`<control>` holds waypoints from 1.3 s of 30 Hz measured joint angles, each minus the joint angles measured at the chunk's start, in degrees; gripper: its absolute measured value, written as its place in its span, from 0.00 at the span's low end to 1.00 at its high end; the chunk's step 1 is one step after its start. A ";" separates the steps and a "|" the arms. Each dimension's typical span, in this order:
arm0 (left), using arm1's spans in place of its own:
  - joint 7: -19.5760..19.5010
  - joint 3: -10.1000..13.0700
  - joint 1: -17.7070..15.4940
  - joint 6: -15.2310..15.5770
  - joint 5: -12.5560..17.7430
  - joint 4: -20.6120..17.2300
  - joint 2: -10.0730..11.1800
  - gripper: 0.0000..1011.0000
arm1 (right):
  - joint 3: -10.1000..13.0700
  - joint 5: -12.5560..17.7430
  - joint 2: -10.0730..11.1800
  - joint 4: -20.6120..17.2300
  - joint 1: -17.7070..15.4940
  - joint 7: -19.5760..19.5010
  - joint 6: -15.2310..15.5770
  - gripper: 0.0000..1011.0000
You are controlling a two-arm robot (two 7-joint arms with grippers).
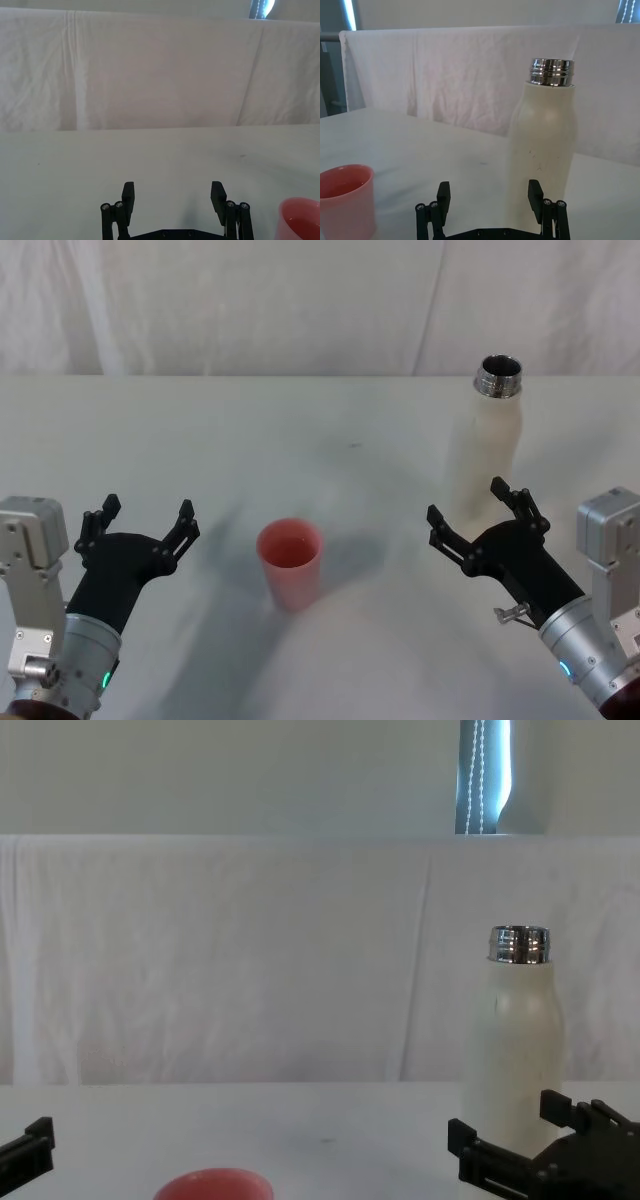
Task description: Grasp the thermos with one hand and pour water into the cup lid.
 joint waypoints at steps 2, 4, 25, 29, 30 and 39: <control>0.00 0.00 0.00 0.00 0.00 0.00 0.00 0.99 | -0.08 -0.02 0.07 -0.13 -0.20 0.06 -0.05 0.99; 0.00 0.00 0.00 0.00 0.00 0.00 0.00 0.99 | -0.16 -0.02 0.16 -0.29 -0.46 0.14 -0.10 0.99; 0.00 0.00 0.00 0.00 0.00 0.00 0.00 0.99 | 0.16 0.02 0.75 -2.16 -4.22 -0.42 -0.45 0.99; 0.00 0.00 0.00 0.00 0.00 0.00 0.00 0.99 | 0.36 0.01 0.82 -2.43 -4.76 -0.50 -0.51 0.99; 0.00 0.00 0.00 0.00 0.00 0.00 0.00 0.99 | 0.36 0.02 0.87 -2.45 -4.80 -0.45 -0.52 0.99; 0.00 0.00 0.00 0.00 0.00 0.00 0.00 0.99 | 0.39 0.03 0.89 -2.47 -4.79 -0.36 -0.55 0.99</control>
